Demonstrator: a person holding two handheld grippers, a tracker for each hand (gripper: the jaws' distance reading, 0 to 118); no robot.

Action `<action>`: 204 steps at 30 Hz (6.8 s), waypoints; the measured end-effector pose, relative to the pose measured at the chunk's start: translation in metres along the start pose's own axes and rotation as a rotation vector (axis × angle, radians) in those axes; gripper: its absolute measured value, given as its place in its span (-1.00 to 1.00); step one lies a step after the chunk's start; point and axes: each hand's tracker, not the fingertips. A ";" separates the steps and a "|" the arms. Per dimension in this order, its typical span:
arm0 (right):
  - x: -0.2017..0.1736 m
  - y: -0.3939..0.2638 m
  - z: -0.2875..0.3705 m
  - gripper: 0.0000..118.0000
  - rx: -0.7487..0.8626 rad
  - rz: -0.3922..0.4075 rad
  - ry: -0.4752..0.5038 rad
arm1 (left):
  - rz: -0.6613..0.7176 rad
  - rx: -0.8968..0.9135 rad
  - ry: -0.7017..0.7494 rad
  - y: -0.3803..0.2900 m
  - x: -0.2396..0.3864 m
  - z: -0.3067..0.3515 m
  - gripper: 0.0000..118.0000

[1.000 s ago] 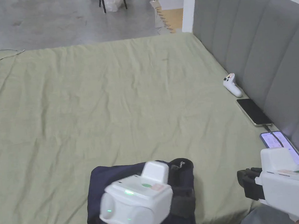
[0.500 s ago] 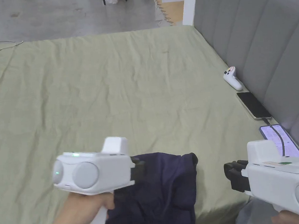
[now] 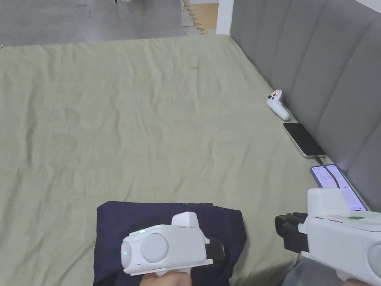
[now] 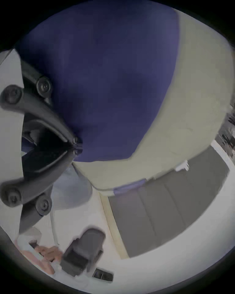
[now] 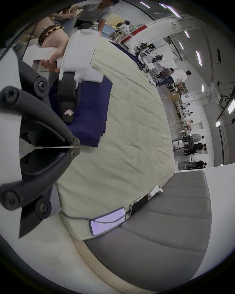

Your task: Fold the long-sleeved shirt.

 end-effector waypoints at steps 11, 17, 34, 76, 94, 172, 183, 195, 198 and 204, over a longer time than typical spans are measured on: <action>-0.035 -0.020 -0.151 -1.00 -0.324 -0.321 0.432 | 0.193 0.367 -0.114 0.016 -0.087 0.180 -0.94; -0.025 -0.027 -0.172 -1.00 -0.337 -0.328 0.407 | 0.295 0.420 -0.028 -0.006 -0.145 0.204 0.85; -0.041 -0.030 -0.163 -1.00 -0.303 -0.284 0.344 | 0.391 0.218 -0.156 0.017 -0.154 0.084 -0.31; -0.576 0.067 -0.213 -1.00 0.257 0.539 0.581 | 0.269 0.659 0.733 0.033 -0.462 0.550 0.80; -0.258 0.157 0.007 -1.00 0.730 0.299 0.118 | -0.429 1.073 0.699 0.060 -0.058 0.350 -0.93; -0.096 0.035 -0.015 1.00 0.861 0.167 -0.186 | -0.522 1.185 0.832 -0.020 -0.034 0.193 0.88; -0.095 0.035 -0.017 1.00 0.885 0.181 -0.182 | -0.516 1.173 0.817 -0.019 -0.036 0.192 0.88; -0.100 0.036 -0.022 1.00 0.885 0.225 -0.207 | -0.501 1.175 0.797 -0.016 -0.035 0.194 0.88; -0.101 0.037 -0.022 1.00 0.880 0.227 -0.212 | -0.502 1.173 0.798 -0.015 -0.035 0.193 0.88; -0.100 0.038 -0.023 1.00 0.877 0.224 -0.211 | -0.474 1.171 0.779 -0.013 -0.035 0.193 0.88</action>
